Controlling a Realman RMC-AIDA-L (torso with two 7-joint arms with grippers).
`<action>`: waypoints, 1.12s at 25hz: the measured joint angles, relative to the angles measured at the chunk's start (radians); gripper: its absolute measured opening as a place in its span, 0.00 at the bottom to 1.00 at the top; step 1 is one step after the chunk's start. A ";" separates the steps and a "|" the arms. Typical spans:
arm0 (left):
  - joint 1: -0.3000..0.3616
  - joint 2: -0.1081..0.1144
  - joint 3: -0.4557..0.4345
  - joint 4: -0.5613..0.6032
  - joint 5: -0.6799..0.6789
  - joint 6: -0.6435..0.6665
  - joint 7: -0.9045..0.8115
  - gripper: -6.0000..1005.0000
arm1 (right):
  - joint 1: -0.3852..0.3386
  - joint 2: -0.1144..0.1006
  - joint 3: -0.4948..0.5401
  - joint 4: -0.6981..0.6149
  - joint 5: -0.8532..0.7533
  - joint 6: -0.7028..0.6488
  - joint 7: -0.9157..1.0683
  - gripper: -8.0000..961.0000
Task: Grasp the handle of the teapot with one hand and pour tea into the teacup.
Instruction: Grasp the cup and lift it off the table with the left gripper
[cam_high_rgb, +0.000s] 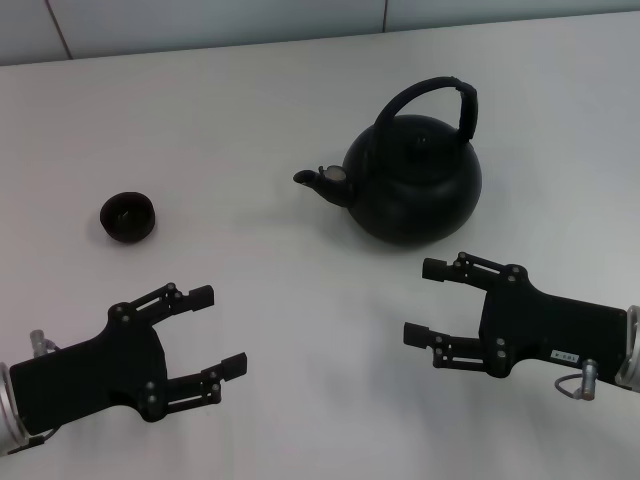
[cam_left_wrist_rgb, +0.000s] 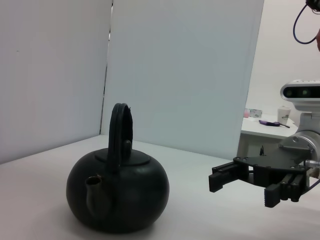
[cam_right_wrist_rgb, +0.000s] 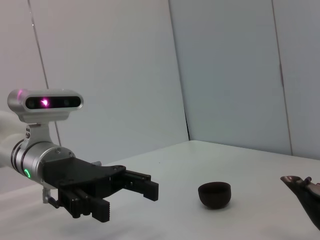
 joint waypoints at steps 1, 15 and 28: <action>0.000 0.000 0.000 0.000 0.000 0.000 0.000 0.85 | 0.000 0.000 0.000 0.000 0.000 0.000 0.000 0.86; 0.000 0.000 -0.002 0.000 0.000 0.001 0.000 0.85 | 0.000 0.000 0.000 0.000 0.000 0.000 0.000 0.86; -0.003 0.001 -0.095 -0.031 -0.106 -0.010 0.007 0.85 | 0.000 -0.002 0.000 -0.004 0.000 -0.008 0.000 0.86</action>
